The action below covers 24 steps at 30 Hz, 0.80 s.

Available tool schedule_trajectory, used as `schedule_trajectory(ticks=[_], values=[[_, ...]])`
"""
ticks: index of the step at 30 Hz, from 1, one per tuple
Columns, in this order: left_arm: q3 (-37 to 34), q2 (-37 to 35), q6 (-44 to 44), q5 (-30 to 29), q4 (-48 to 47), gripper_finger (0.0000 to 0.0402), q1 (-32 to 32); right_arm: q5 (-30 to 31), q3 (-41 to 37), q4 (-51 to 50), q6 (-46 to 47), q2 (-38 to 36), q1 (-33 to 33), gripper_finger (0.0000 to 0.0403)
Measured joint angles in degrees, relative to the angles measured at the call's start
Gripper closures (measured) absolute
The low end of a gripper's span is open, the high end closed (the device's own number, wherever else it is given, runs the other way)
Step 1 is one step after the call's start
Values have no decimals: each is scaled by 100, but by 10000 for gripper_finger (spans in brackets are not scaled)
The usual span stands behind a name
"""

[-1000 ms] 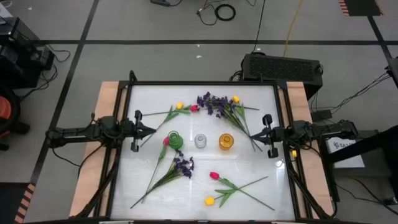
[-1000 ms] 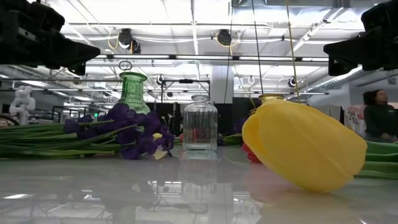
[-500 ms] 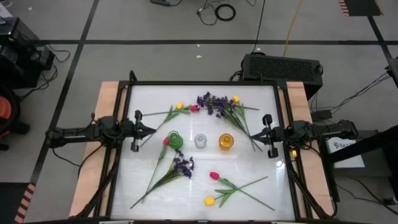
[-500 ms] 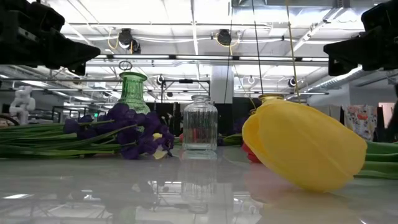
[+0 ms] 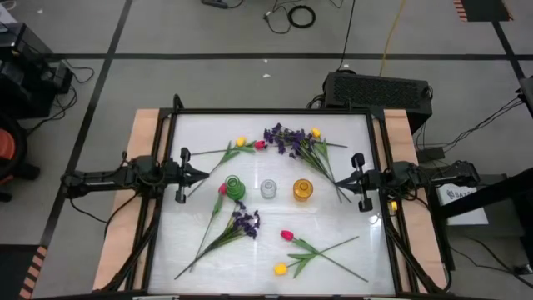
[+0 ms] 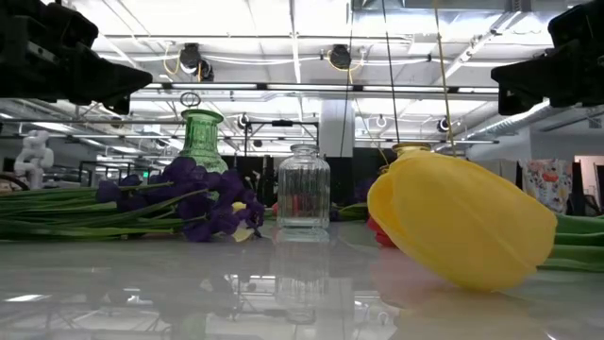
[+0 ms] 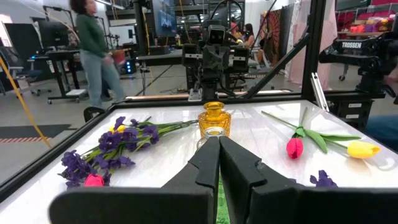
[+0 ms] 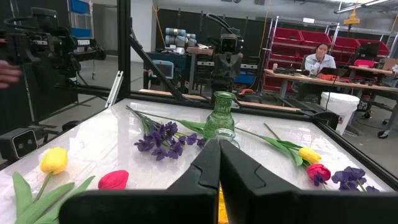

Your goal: Sort flowers into vase by color

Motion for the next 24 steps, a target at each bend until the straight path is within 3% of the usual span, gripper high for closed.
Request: schedule_trajectory(ticks=[24], values=[[0, -2, -263, -211, 253, 384, 0, 0, -1, -11, 1, -2, 0, 403]])
